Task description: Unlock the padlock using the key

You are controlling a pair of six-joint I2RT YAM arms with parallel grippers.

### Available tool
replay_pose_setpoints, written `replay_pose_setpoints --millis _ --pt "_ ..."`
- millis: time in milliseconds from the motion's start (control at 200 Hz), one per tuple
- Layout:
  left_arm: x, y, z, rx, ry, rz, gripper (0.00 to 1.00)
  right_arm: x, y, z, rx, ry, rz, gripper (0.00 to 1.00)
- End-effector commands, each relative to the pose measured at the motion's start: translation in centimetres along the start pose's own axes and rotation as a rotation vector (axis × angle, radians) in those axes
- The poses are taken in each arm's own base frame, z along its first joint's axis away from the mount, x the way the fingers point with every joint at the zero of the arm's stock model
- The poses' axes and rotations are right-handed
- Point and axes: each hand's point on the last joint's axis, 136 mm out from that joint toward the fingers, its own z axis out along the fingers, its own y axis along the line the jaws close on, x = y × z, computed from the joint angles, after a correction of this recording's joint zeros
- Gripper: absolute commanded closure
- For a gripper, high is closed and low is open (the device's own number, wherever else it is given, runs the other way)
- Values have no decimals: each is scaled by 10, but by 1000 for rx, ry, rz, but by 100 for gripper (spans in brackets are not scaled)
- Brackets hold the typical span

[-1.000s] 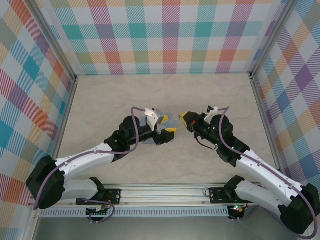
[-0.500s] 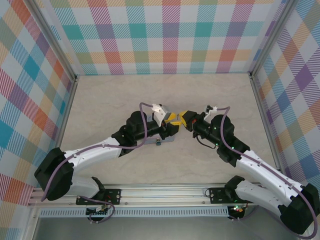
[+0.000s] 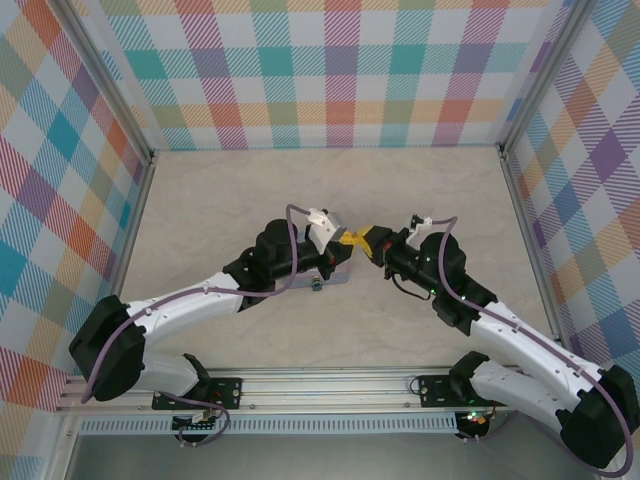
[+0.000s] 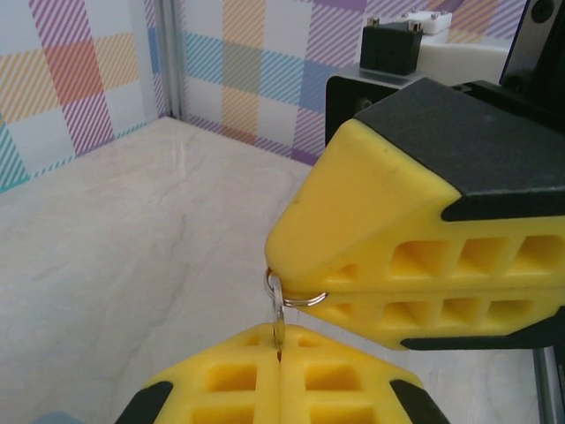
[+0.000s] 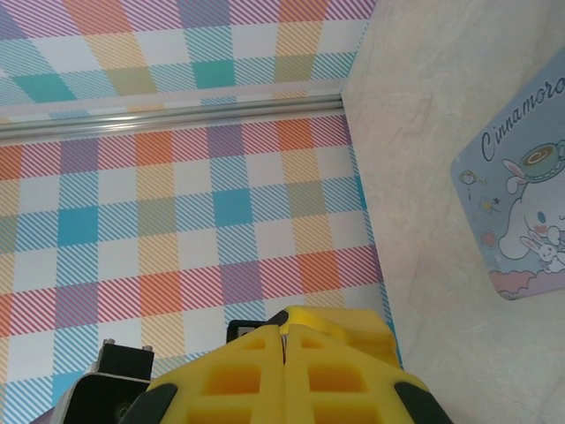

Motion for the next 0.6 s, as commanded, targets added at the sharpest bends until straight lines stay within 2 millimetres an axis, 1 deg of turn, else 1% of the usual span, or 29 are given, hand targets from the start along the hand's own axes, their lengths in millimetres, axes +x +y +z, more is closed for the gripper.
replay_pose_setpoints --millis 0,45,85,185,285,305,310,320,325,360,385,405,410,415,440,470,545,595 --pt "-22 -4 -13 -16 3 87 100 -3 3 -8 -25 -16 -50 88" --pt "-18 -3 -17 -21 36 110 100 -6 -1 -12 -9 -27 -95 81" --pt "-16 -4 -20 -19 65 133 100 -8 1 -16 -4 -36 -158 73" --pt "-9 -7 -31 -7 143 181 100 -10 2 -28 37 -40 -365 55" --pt "-4 -11 -40 13 212 229 100 -6 8 -39 66 -7 -669 38" --pt "-2 -11 -42 18 230 238 100 -4 10 -41 66 7 -742 35" --pt "-1 -12 -42 18 235 239 100 -3 10 -41 66 16 -785 33" --pt "0 -12 -43 20 242 244 100 -2 10 -42 64 21 -803 33" --pt "0 -12 -43 21 245 246 100 0 11 -43 63 32 -843 32" --pt "2 -13 -46 32 266 264 100 4 10 -45 65 64 -942 29" --pt "3 -14 -48 41 282 279 100 8 8 -47 71 96 -1025 24" --pt "4 -15 -49 48 293 289 100 11 7 -49 69 116 -1074 23" --pt "3 -15 -48 48 293 290 100 13 7 -49 65 131 -1111 23" --pt "7 -16 -50 52 308 290 100 14 6 -50 62 138 -1127 23" --pt "10 -16 -52 62 334 300 100 18 5 -51 55 166 -1193 23" --pt "10 -18 -53 73 349 316 100 26 2 -54 29 218 -1295 23" --pt "11 -19 -56 95 382 350 100 40 -2 -59 -32 305 -1464 18" --pt "9 -20 -57 103 397 366 100 50 -5 -64 -85 361 -1581 17"
